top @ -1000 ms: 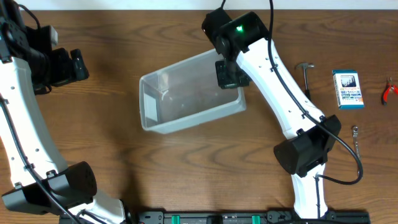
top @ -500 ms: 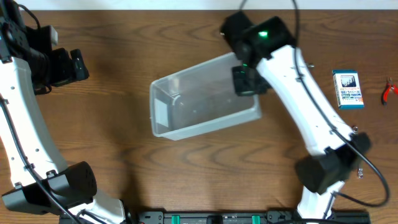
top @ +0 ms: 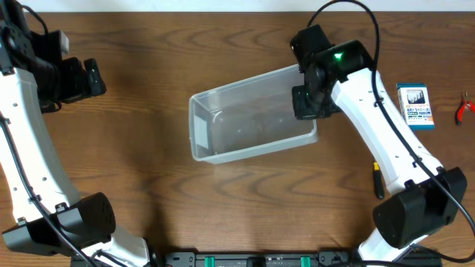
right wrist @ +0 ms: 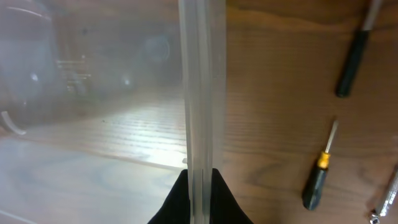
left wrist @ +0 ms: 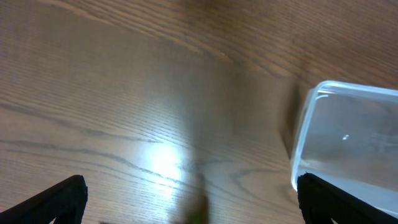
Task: Pack container
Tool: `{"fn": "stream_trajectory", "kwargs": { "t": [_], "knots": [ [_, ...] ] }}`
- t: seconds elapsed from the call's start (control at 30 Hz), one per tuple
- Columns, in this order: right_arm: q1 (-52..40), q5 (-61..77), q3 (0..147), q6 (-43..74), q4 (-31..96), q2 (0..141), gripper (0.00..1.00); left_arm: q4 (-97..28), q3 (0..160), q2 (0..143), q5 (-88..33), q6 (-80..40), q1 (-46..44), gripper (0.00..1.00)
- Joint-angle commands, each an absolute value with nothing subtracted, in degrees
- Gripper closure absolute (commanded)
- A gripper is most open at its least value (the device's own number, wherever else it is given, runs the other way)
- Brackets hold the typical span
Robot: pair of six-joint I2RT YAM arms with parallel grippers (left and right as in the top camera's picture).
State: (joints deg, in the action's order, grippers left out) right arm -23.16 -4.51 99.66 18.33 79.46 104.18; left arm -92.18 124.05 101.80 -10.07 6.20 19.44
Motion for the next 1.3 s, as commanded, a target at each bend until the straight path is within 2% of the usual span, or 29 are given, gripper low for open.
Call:
{"fn": "stream_trajectory", "kwargs": {
  "t": [0.0,0.53,1.27],
  "knots": [
    [-22.79,-1.69,97.19,15.81,79.40,102.32,0.99,-94.26,124.03,101.82,-9.58,5.69,19.70,0.02],
    [-19.53,-7.51,93.65,21.23,81.80,101.23,0.99,-94.24,124.03,101.82,-9.61,5.26,19.68,0.02],
    [-17.80,-6.20,84.58,21.41,73.45,101.23,0.99,-94.21,124.03,101.82,-9.61,5.26,19.70,0.02]
  ]
}}
